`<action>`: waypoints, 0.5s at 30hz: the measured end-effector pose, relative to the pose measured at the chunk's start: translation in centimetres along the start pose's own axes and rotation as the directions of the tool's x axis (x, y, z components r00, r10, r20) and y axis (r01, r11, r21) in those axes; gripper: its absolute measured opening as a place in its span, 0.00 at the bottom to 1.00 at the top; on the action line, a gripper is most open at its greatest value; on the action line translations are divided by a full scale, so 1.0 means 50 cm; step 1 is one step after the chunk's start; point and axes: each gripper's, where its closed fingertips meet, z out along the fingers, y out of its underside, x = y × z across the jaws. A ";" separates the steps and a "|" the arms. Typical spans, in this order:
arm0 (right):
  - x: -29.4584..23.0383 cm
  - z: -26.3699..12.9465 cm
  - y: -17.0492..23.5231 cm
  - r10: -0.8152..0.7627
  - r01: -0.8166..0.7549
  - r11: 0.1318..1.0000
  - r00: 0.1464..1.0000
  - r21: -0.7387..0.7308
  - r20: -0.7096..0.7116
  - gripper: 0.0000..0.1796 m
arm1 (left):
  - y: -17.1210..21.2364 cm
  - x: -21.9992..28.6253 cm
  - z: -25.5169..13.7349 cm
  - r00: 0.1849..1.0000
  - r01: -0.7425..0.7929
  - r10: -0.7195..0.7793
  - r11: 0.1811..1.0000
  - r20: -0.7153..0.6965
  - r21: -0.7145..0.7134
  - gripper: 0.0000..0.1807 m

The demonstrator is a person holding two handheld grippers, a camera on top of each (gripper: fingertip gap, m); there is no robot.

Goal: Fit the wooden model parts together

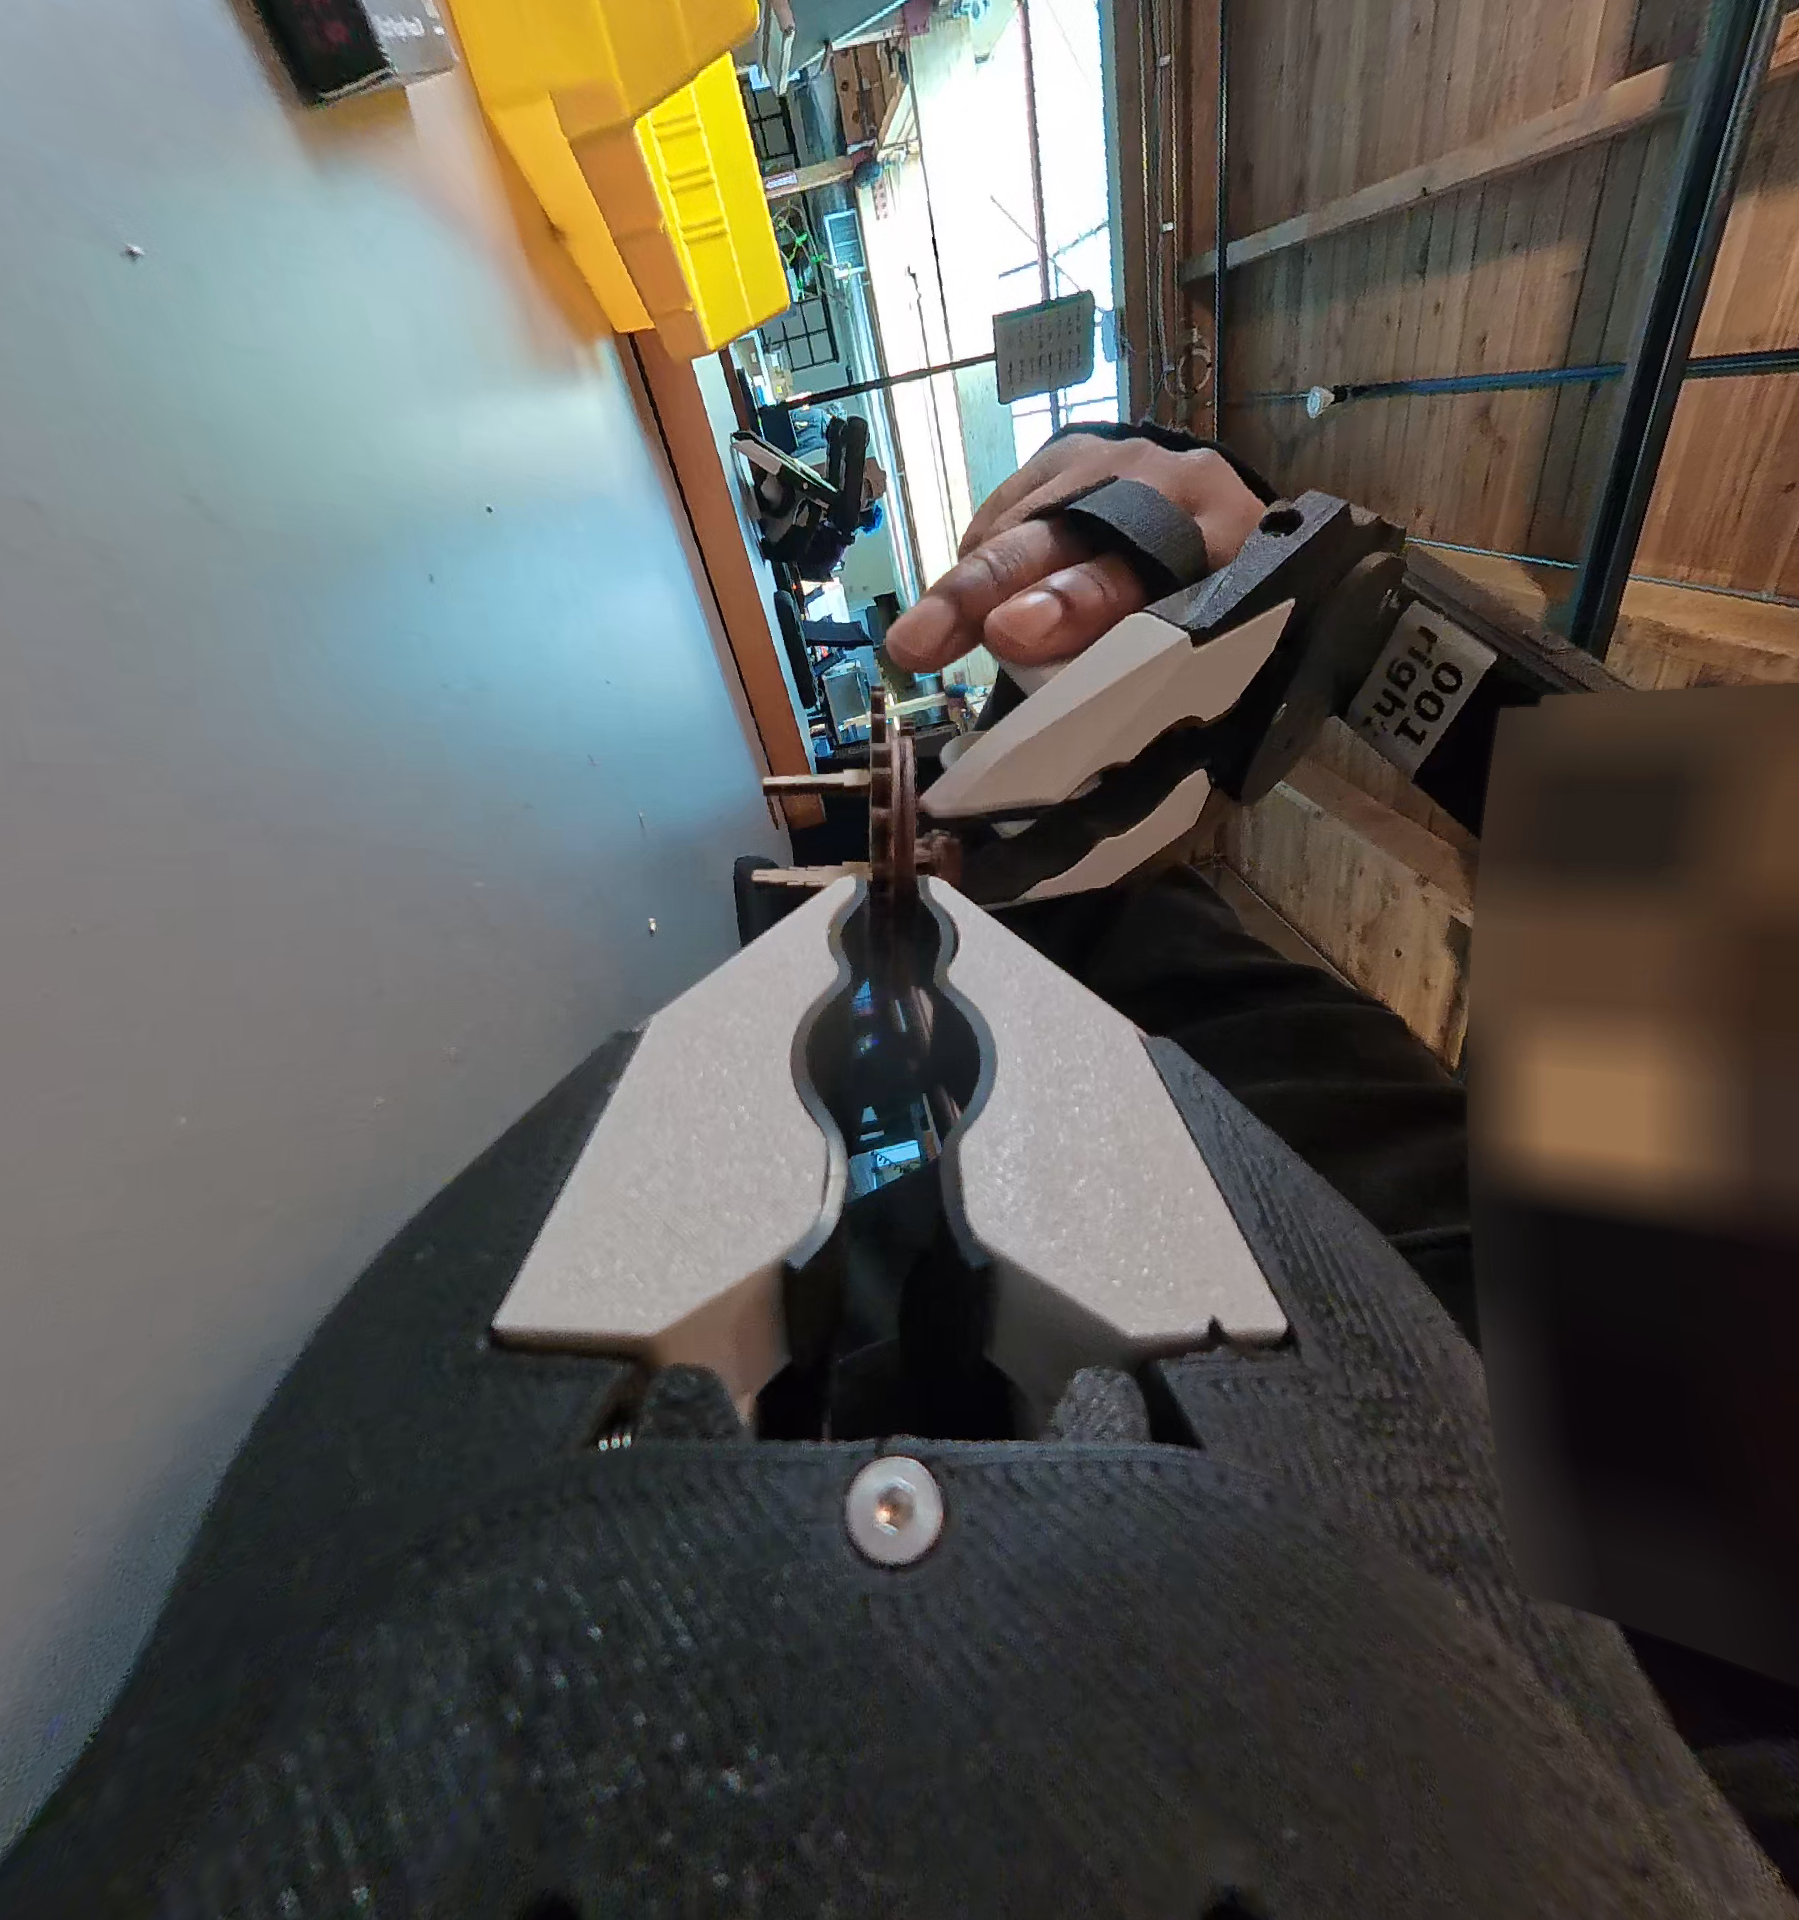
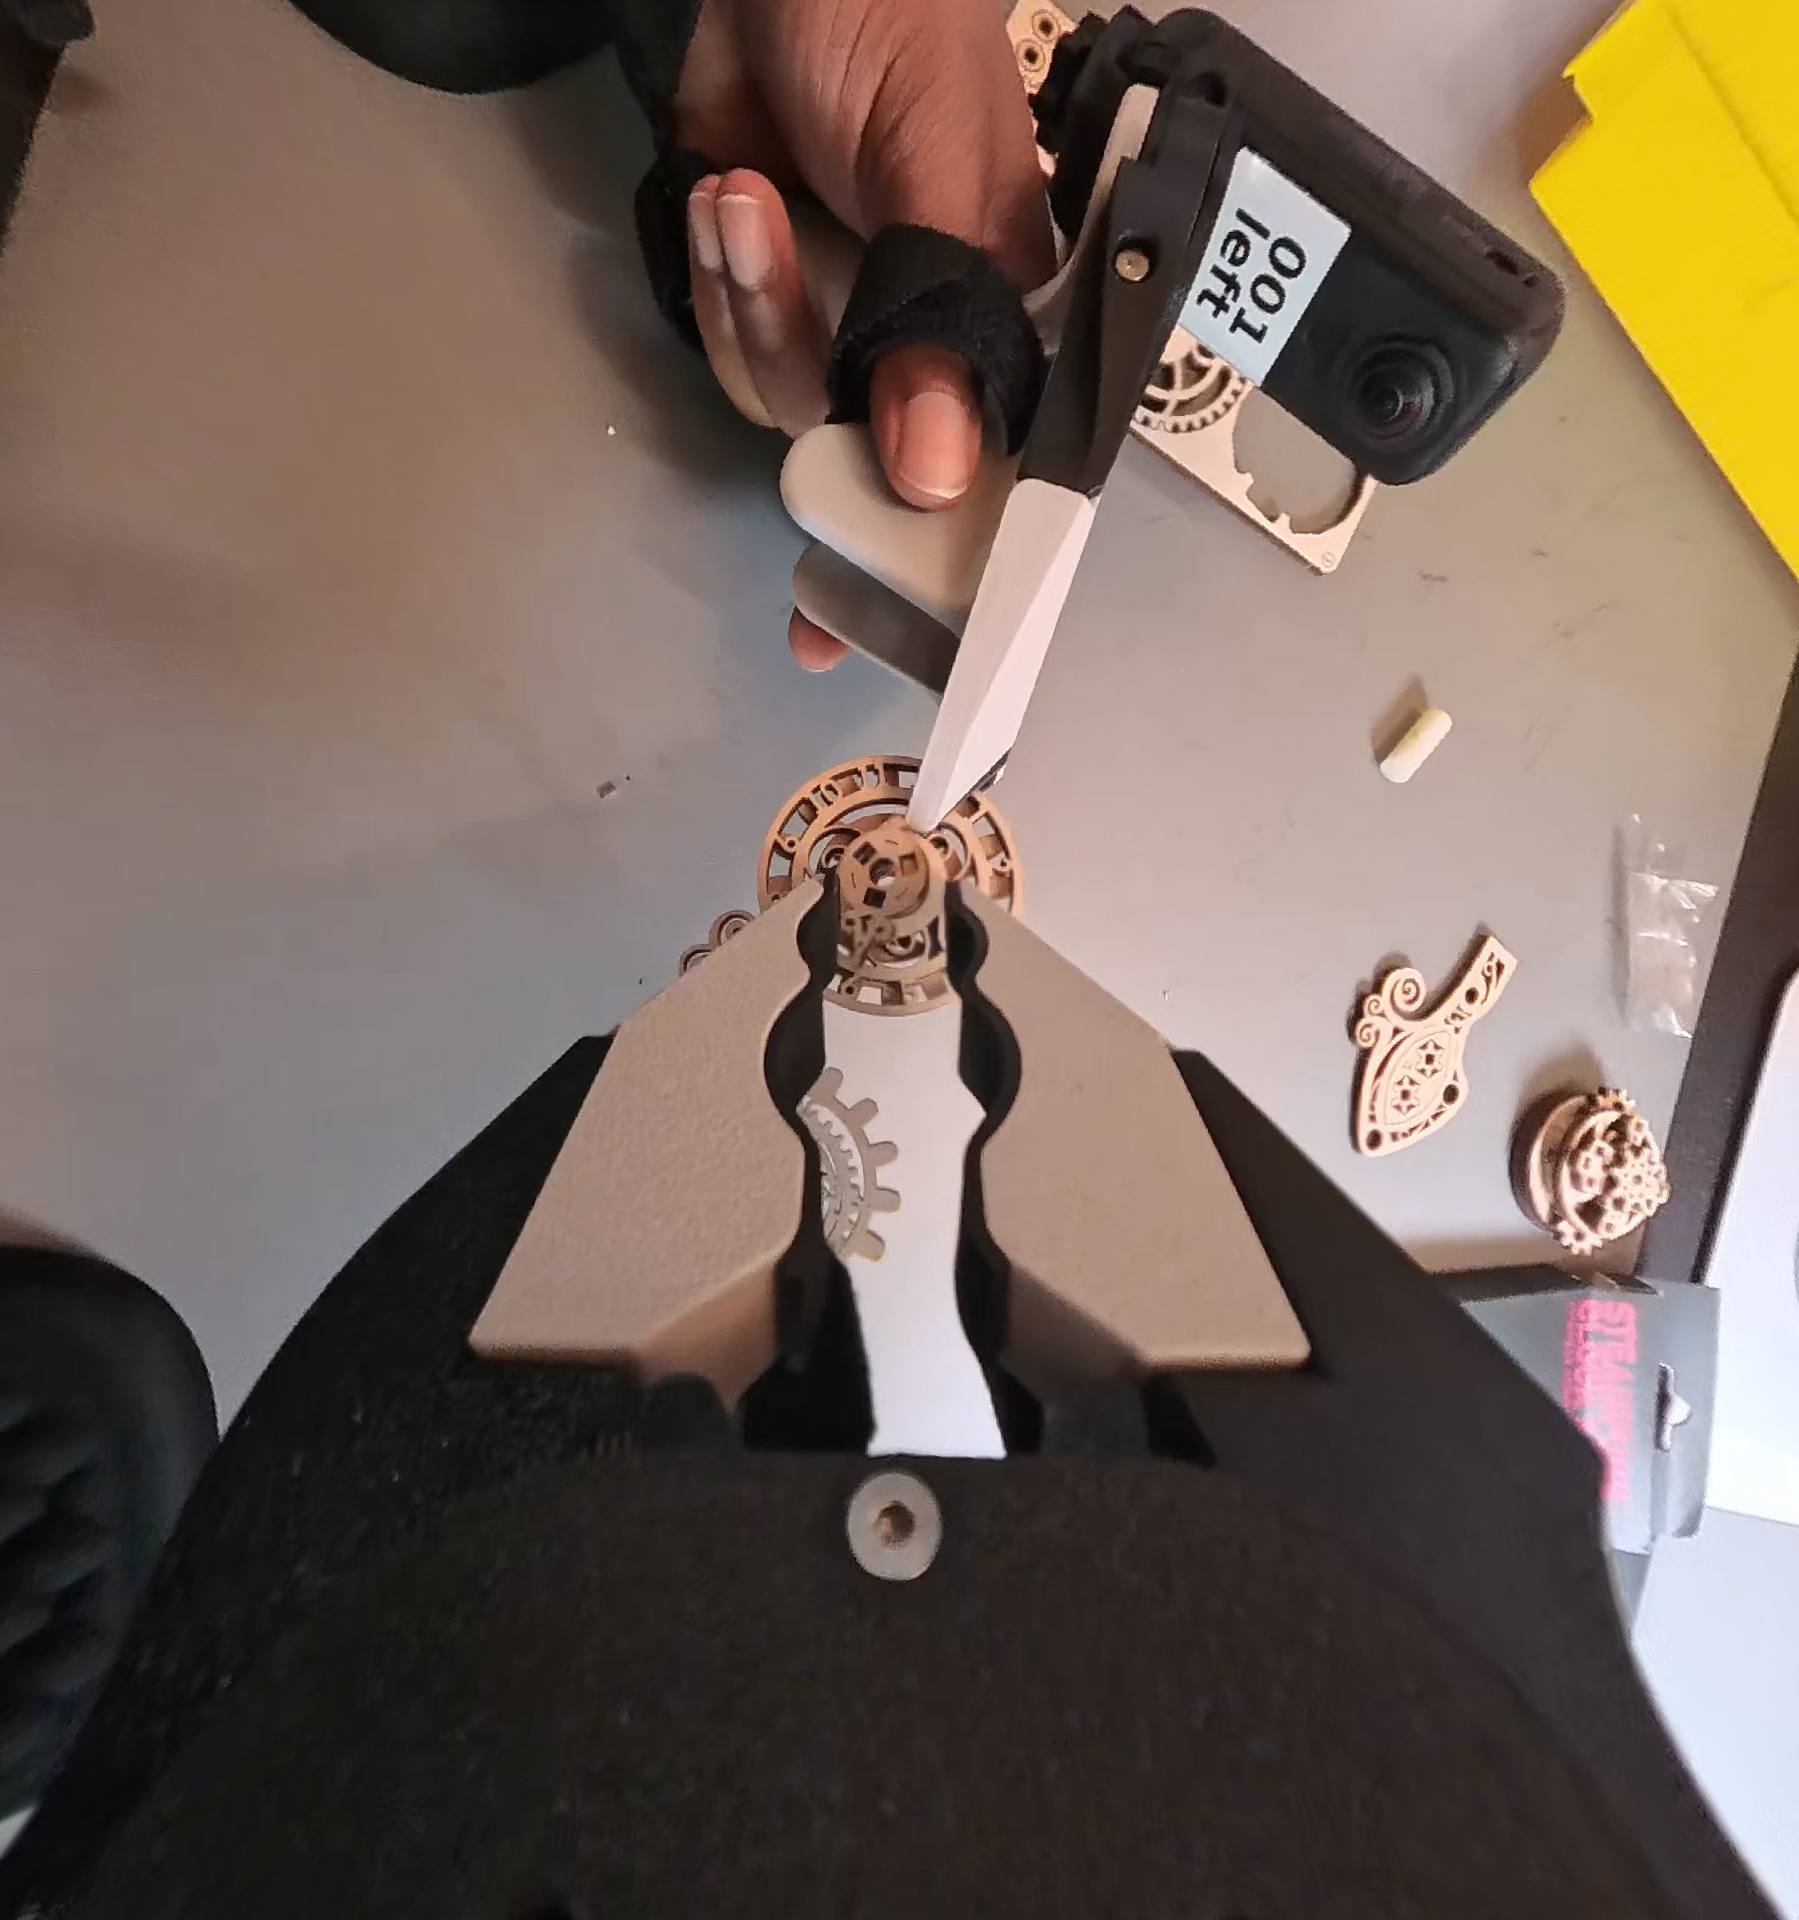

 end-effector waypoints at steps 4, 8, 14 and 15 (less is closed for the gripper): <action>0.014 -0.012 0.002 0.042 -0.043 0.999 0.998 -0.013 -0.056 0.16 | -0.007 0.000 -0.004 1.000 0.013 -0.013 1.000 -0.006 0.024 0.03; 0.029 -0.031 0.018 0.187 -0.202 0.977 0.964 -0.062 -0.189 0.12 | -0.019 -0.003 -0.009 1.000 0.015 -0.016 0.998 0.005 0.067 0.03; 0.023 -0.025 0.006 0.603 -0.598 0.793 0.746 0.113 -0.282 0.12 | -0.047 -0.013 -0.021 0.998 -0.021 0.011 0.985 0.057 0.172 0.03; 0.021 -0.019 0.005 0.625 -0.616 0.776 0.726 0.133 -0.285 0.13 | -0.050 -0.014 -0.023 0.998 -0.029 0.017 0.982 0.066 0.187 0.03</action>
